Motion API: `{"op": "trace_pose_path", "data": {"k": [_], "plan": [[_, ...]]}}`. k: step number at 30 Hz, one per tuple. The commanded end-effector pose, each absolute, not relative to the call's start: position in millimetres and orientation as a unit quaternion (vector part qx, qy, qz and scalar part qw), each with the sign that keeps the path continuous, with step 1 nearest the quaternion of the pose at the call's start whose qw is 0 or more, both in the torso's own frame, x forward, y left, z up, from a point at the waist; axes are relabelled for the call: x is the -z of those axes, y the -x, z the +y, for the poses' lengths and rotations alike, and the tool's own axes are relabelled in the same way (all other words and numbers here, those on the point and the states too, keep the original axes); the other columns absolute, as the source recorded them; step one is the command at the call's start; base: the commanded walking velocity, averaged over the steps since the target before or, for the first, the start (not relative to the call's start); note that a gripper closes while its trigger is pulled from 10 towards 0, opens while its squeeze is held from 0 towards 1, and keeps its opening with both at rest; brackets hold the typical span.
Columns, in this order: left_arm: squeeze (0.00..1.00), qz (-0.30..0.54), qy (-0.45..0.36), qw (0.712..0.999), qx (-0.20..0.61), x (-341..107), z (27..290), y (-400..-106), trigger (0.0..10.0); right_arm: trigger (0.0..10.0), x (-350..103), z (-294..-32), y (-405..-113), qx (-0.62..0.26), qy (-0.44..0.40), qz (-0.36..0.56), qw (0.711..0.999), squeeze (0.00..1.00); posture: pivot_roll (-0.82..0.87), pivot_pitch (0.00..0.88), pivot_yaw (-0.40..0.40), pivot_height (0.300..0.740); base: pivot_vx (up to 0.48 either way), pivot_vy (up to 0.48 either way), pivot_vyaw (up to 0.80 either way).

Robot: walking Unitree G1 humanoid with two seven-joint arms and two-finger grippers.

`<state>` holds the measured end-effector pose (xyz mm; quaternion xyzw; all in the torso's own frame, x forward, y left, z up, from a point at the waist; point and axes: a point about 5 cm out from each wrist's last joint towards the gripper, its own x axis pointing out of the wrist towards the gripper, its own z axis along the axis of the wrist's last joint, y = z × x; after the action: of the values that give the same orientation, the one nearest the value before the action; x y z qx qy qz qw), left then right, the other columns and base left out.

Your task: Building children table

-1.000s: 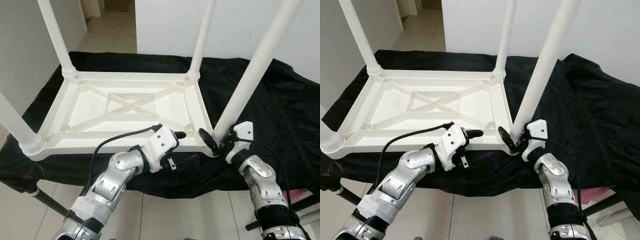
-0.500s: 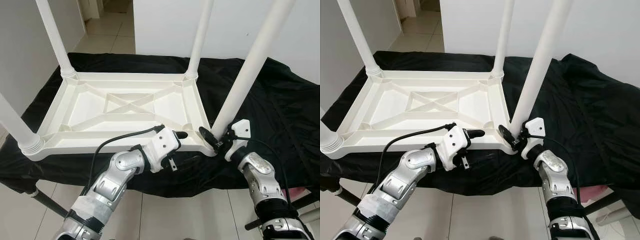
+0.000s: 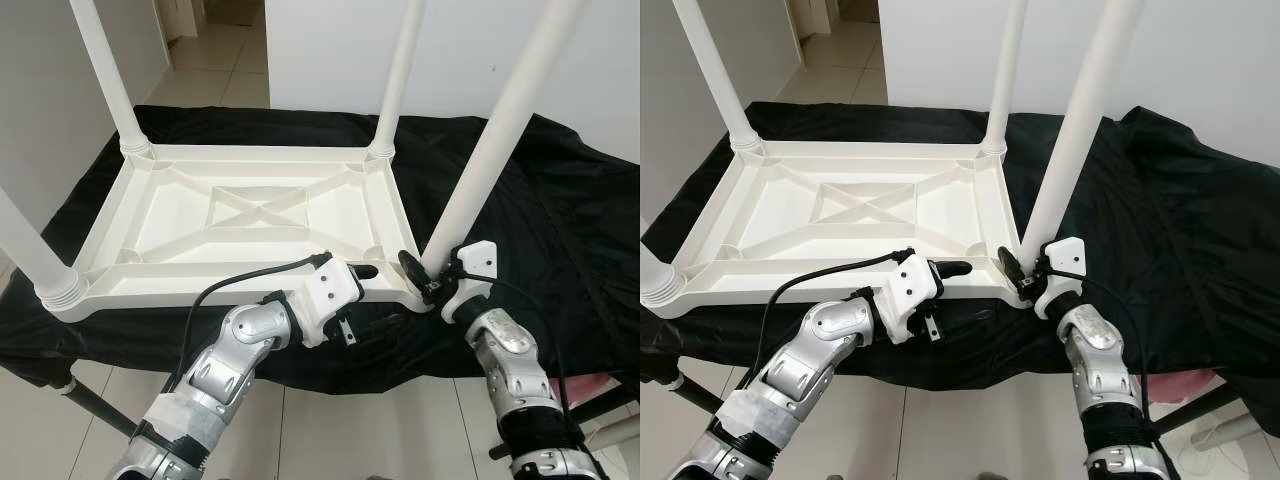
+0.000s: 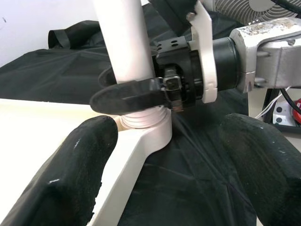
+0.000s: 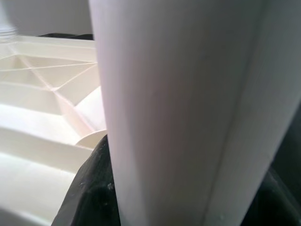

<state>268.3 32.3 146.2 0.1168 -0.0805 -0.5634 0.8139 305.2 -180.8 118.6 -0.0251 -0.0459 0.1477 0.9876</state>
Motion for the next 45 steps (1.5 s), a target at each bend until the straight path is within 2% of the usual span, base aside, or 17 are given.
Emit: {"op": "trace_pose_path", "data": {"k": [1, 4, 6, 10, 15, 23, 24, 33, 37, 38, 39, 45], "plan": [[0.0, -0.077, -0.122, 0.816, 0.56, -141.9, 32.0, -266.6, 10.0, 10.0, -103.5, -180.0, -300.9, -0.121, 0.023, -0.001, 0.992, 0.0, -0.07, 0.0, -0.013, 0.74, 0.0, 0.0, 0.0], [0.0, -0.074, -0.125, 0.815, 0.561, -140.2, 32.5, -265.3, 10.0, 10.0, -98.8, -168.2, -290.5, -0.025, -0.024, 0.007, 0.999, 0.0, -0.07, 0.0, -0.02, 0.74, 0.0, 0.0, 0.0], [0.0, -0.074, -0.125, 0.815, 0.561, -140.2, 32.5, -265.3, 10.0, 10.0, -98.8, -168.2, -290.5, -0.025, -0.024, 0.007, 0.999, 0.0, -0.07, 0.0, -0.02, 0.74, 0.0, 0.0, 0.0], [0.0, -0.074, -0.128, 0.815, 0.56, -140.1, 33.2, -266.1, 10.0, 10.0, -97.1, -155.7, -281.9, 0.067, -0.068, 0.007, 0.995, 0.0, -0.06, 0.0, -0.024, 0.74, 0.0, 0.0, 0.0], [0.0, -0.076, -0.129, 0.816, 0.559, -141.0, 33.2, -266.9, 10.0, 10.0, -97.9, -149.5, -281.7, 0.098, -0.091, 0.01, 0.991, 0.0, -0.06, 0.0, -0.022, 0.74, 0.0, 0.0, 0.0], [0.0, -0.077, -0.13, 0.815, 0.56, -141.4, 33.7, -267.2, 10.0, 10.0, -106.0, -150.1, -282.2, 0.084, -0.08, -0.004, 0.993, 0.01, -0.07, 0.0, -0.019, 0.74, 0.0, 0.0, 0.0], [0.0, -0.077, -0.13, 0.815, 0.559, -141.4, 33.9, -267.3, 10.0, 10.0, -107.4, -149.9, -281.3, 0.081, -0.08, -0.005, 0.993, 1.0, -0.06, 0.0, -0.021, 0.74, 0.0, 0.0, 0.0], [0.0, -0.075, -0.128, 0.814, 0.561, -141.2, 34.4, -267.0, 10.0, 10.0, -111.6, -150.4, -279.7, 0.045, -0.076, -0.022, 0.996, 1.0, -0.06, 0.0, -0.023, 0.74, 0.0, 0.0, 0.0], [0.0, -0.076, -0.13, 0.816, 0.559, -141.5, 35.2, -267.7, 10.0, 10.0, -111.4, -159.9, -279.2, 0.029, -0.053, -0.032, 0.998, 1.0, -0.06, 0.0, -0.027, 0.74, 0.0, 0.0, 0.0], [0.0, -0.075, -0.129, 0.816, 0.559, -141.6, 35.8, -267.5, 10.0, 10.0, -112.9, -162.8, -280.0, 0.018, -0.054, -0.039, 0.998, 0.72, -0.06, 0.0, -0.027, 0.74, 0.0, 0.0, 0.0], [0.0, -0.071, -0.124, 0.815, 0.562, -141.2, 36.1, -266.9, 10.0, 10.0, -115.2, -164.2, -280.9, 0.003, -0.052, -0.046, 0.998, 0.0, -0.06, 0.0, -0.027, 0.74, 0.0, 0.0, 0.0], [0.0, -0.07, -0.121, 0.812, 0.567, -141.7, 36.4, -265.7, 10.0, 10.0, -120.5, -166.8, -283.3, -0.043, -0.037, -0.064, 0.996, 0.0, -0.06, 0.0, -0.024, 0.74, 0.0, 0.0, 0.0]]}}
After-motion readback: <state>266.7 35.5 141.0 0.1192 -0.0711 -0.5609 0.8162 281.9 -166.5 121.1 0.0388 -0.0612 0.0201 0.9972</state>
